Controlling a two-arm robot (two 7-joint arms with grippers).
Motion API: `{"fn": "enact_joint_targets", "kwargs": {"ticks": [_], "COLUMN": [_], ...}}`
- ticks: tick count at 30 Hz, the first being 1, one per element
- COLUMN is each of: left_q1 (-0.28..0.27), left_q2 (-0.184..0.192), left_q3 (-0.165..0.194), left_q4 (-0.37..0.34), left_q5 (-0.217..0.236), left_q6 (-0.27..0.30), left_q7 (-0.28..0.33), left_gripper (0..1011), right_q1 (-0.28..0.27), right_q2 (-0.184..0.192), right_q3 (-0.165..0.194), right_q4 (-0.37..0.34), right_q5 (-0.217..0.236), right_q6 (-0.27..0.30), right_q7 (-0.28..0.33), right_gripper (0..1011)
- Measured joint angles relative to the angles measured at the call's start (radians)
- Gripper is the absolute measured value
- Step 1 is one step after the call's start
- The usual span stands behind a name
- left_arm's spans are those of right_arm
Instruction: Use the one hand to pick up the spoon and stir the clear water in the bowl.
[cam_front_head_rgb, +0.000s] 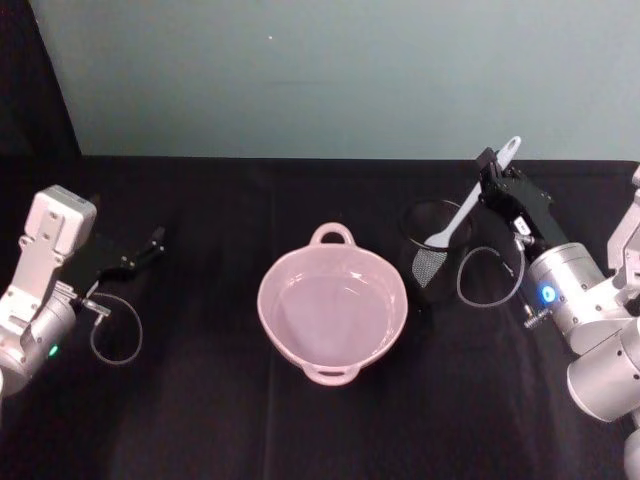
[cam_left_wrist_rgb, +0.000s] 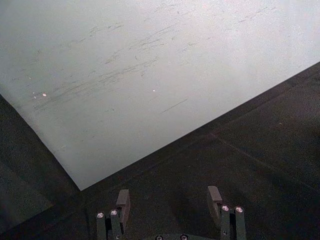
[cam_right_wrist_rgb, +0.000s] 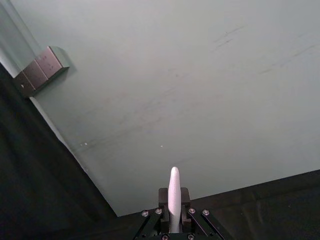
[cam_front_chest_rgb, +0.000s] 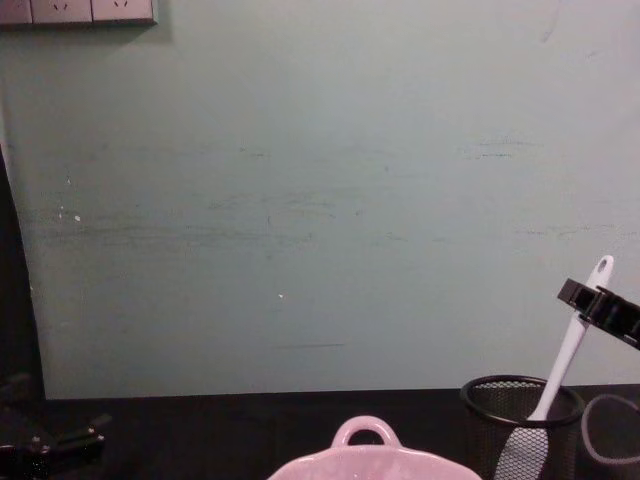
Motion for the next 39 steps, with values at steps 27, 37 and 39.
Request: {"fn": "enact_joint_targets", "kwargs": {"ticks": [27, 37, 39], "left_q1": [0.0, 0.0, 0.0], "left_q2": [0.0, 0.0, 0.0], "left_q3": [0.0, 0.0, 0.0], "left_q4": [0.0, 0.0, 0.0], "left_q5": [0.0, 0.0, 0.0], "left_q6": [0.0, 0.0, 0.0], "left_q7": [0.0, 0.0, 0.0], "left_gripper": [1011, 1011, 1011], "right_q1": [0.004, 0.004, 0.004], "right_q2": [0.003, 0.003, 0.003], "right_q3": [-0.004, -0.004, -0.004], "right_q4": [0.01, 0.01, 0.01], "right_q5": [0.006, 0.006, 0.006], "right_q6": [0.006, 0.005, 0.005], "right_q7": [-0.001, 0.0, 0.0], "right_gripper": [316, 606, 673]}}
